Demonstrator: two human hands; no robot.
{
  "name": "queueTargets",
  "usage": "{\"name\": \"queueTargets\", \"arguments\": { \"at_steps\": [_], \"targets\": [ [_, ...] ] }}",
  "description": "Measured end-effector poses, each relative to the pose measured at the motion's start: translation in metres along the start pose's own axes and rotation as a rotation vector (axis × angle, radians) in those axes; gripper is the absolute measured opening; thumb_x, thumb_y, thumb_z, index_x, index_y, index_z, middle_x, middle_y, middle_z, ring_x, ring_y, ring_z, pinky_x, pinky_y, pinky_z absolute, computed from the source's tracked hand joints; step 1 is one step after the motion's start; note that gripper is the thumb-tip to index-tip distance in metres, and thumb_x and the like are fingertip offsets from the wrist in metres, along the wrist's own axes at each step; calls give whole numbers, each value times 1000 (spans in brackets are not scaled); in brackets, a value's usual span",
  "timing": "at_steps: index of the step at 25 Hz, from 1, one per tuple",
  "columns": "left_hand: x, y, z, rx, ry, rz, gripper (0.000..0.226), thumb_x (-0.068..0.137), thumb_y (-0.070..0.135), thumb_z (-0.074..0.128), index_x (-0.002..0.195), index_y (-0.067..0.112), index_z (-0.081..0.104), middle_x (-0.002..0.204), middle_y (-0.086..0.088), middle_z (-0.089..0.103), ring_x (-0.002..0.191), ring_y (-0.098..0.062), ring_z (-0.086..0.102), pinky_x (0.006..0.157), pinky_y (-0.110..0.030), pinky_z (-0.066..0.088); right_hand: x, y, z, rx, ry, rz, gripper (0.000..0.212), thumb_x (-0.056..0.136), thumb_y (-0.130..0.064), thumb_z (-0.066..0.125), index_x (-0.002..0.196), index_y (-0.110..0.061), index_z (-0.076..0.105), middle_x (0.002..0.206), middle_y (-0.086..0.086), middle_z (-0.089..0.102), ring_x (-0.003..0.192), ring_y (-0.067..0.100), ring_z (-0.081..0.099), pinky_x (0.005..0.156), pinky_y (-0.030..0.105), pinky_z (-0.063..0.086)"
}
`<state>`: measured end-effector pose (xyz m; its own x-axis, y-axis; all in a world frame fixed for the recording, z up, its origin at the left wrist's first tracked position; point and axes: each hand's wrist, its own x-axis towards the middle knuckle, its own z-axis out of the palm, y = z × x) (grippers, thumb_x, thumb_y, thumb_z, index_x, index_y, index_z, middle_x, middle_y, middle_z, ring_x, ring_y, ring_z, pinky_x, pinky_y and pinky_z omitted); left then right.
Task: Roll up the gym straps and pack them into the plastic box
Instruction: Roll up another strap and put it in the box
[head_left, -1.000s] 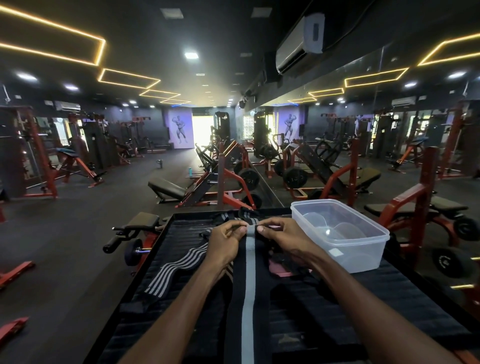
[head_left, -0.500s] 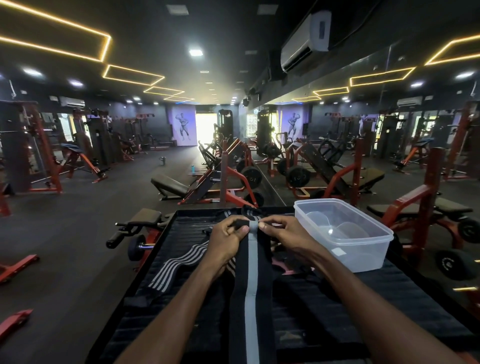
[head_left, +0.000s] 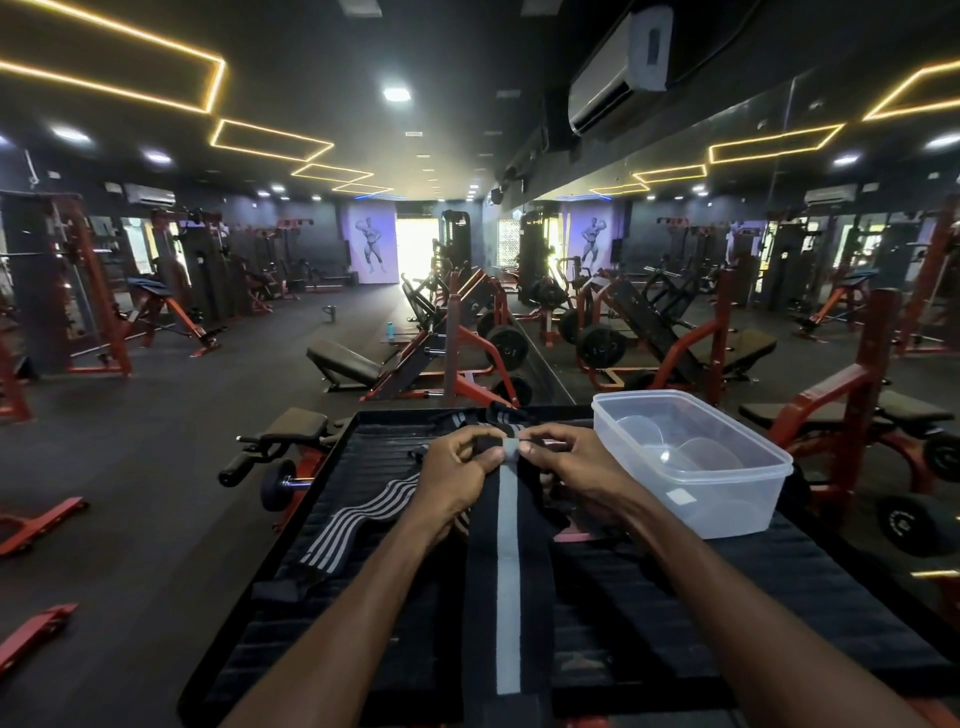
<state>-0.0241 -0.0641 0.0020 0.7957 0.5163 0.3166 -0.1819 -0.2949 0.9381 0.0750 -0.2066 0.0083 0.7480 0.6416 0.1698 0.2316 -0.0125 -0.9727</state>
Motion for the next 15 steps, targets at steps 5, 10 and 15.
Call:
{"name": "queueTargets", "arguments": {
  "at_steps": [5,10,15],
  "targets": [
    [-3,1,1,-80,-55,-49,19,87,8,70,105,14,72,92,1,75,83,-6,72,71,-19,56,0,0,-2,-52,66,-125,19,84,-2,74,98,-14,77,93,4,76,88,16,70,74,26,55],
    [1,0,2,-36,-32,-81,11,92,17,66,100,14,73,92,-6,76,91,-23,73,85,-38,59,-2,-2,-2,-59,72,-169,25,79,0,78,99,-15,78,97,1,77,91,15,71,72,21,54],
    [-1,3,3,-2,-29,2,19,91,5,64,96,22,72,94,1,74,93,-15,71,87,-31,57,-2,-10,-5,51,-70,52,17,91,-30,70,91,-16,78,83,11,74,67,20,65,58,33,48]
  ]
}}
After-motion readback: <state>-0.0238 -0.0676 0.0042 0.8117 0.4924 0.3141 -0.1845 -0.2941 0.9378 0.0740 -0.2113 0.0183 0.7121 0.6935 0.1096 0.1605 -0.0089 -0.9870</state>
